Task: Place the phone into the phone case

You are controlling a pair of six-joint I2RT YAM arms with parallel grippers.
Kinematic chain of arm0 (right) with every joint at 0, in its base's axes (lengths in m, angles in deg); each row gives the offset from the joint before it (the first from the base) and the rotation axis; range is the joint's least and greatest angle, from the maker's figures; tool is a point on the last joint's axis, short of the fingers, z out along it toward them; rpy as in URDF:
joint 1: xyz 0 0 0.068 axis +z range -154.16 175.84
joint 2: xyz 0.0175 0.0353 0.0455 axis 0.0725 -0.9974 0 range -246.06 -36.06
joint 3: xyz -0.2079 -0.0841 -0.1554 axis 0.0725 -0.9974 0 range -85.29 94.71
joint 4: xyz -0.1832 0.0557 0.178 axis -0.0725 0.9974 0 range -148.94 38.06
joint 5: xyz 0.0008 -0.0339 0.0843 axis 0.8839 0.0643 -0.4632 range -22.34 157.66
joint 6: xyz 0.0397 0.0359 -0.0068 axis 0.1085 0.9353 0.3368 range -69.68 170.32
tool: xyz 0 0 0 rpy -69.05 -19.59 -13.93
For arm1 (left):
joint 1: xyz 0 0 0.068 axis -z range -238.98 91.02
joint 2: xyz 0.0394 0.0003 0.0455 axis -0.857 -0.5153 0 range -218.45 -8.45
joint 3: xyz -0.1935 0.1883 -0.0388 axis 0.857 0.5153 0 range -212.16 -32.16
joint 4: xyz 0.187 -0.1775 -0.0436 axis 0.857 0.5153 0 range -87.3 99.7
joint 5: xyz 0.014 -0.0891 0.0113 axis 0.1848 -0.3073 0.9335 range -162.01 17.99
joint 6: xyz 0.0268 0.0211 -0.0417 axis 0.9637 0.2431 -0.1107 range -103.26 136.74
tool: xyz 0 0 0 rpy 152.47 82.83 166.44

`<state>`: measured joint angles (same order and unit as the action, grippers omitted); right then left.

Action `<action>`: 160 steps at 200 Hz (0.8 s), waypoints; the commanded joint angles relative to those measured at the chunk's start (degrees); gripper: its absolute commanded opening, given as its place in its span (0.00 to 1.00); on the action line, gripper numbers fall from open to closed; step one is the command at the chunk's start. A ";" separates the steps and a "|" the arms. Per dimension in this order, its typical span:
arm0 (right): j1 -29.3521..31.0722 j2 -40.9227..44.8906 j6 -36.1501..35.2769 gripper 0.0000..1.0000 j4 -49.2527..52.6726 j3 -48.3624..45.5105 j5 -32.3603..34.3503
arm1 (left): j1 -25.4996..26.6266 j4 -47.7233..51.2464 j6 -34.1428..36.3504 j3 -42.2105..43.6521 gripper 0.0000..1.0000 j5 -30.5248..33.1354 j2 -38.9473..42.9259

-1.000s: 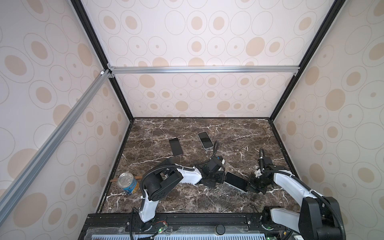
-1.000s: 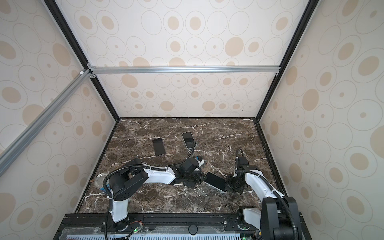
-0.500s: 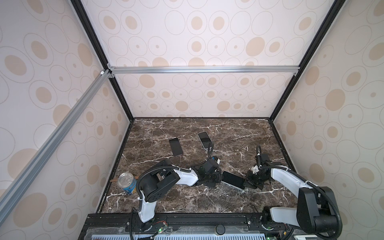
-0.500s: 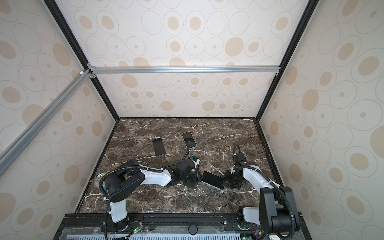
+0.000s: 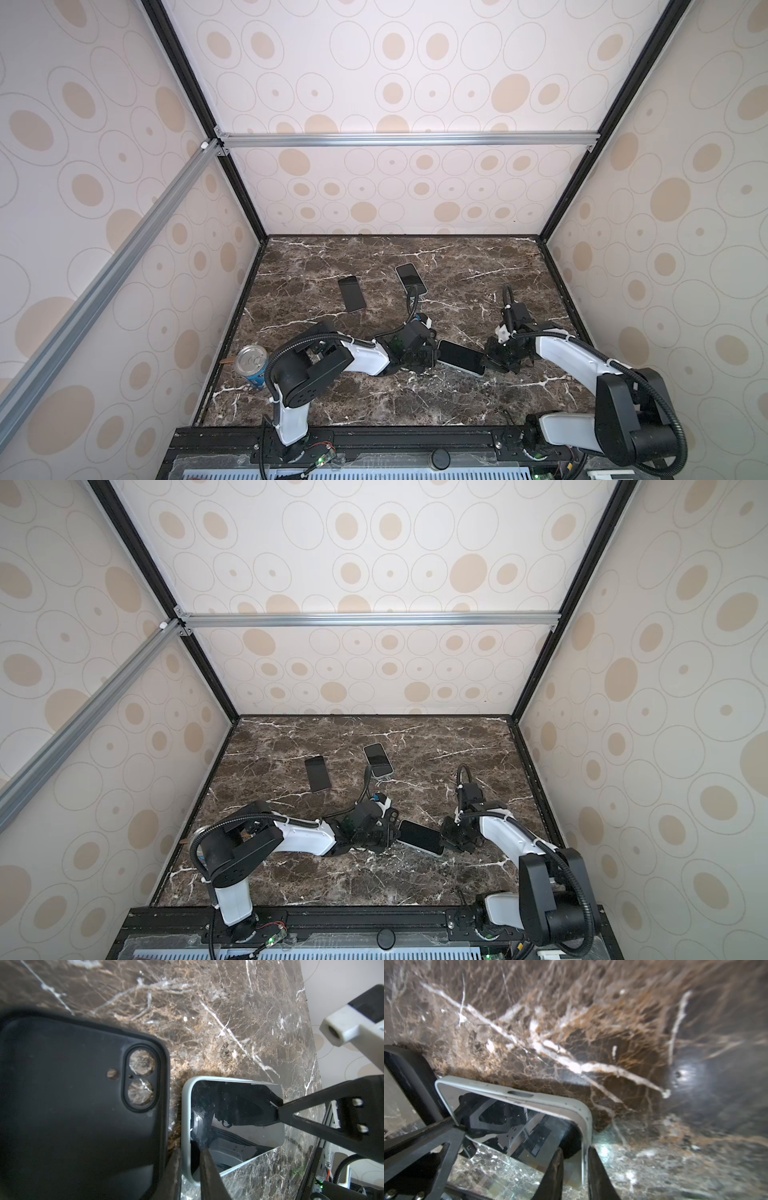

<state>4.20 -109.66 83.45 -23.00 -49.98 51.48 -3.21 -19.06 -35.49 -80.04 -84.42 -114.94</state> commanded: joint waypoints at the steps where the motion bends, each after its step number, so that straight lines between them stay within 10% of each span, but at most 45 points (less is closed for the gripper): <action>1: 0.27 2.71 0.31 0.24 2.06 -1.47 4.37 | 0.36 1.53 -0.96 0.61 0.18 -1.21 0.09; 160: 2.57 4.40 2.79 0.13 4.09 -6.80 -0.78 | 0.37 1.61 -0.29 -0.62 0.18 -2.36 -1.24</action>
<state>5.19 -104.90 84.65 -23.20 -53.94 48.88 -3.26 -19.08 -35.53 -80.04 -84.99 -114.94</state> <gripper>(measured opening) 0.145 0.181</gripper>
